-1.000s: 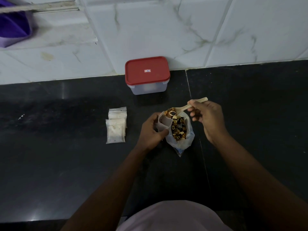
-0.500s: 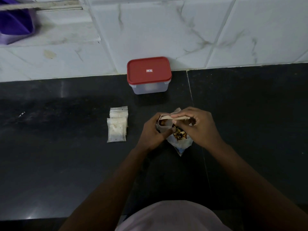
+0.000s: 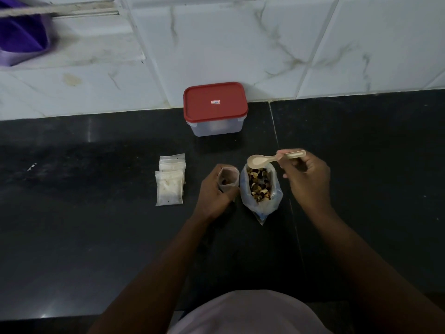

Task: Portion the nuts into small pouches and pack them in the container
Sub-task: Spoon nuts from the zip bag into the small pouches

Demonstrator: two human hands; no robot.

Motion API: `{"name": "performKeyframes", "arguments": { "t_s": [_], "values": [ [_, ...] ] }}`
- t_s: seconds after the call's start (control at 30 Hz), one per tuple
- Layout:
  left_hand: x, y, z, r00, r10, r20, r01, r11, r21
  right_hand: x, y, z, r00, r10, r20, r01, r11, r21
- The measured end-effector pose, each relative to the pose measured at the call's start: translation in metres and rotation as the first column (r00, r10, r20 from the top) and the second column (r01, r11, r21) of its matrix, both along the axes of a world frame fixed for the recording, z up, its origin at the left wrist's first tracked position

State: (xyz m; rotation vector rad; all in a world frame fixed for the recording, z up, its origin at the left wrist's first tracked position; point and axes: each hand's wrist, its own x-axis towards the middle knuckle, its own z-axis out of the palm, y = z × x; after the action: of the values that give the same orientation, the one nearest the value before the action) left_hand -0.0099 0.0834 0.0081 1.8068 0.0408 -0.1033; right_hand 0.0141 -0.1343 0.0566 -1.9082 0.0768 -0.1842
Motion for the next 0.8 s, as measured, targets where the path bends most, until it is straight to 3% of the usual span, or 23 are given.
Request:
{"name": "performKeyframes", "arguments": {
  "t_s": [0.1, 0.2, 0.43, 0.8],
  "values": [
    [-0.002, 0.008, -0.005, 0.998, 0.057, -0.036, -0.057, 0.998, 0.003, 0.002, -0.012, -0.012, 1.000, 0.019, 0.018, -0.015, 0.980, -0.197],
    [-0.002, 0.013, -0.008, 0.996, 0.073, -0.043, -0.072, 0.997, 0.023, 0.002, -0.017, -0.022, 0.999, 0.048, 0.003, -0.045, 0.955, -0.293],
    [-0.006, 0.012, -0.013, 0.998, 0.033, -0.054, -0.030, 0.999, 0.045, 0.003, -0.015, -0.042, 0.993, 0.106, 0.054, -0.078, 0.922, -0.379],
    [-0.012, 0.014, -0.026, 1.000, -0.003, -0.018, 0.005, 0.995, 0.097, 0.001, -0.016, -0.049, 0.940, 0.340, -0.027, -0.306, 0.805, -0.508]
  ]
}}
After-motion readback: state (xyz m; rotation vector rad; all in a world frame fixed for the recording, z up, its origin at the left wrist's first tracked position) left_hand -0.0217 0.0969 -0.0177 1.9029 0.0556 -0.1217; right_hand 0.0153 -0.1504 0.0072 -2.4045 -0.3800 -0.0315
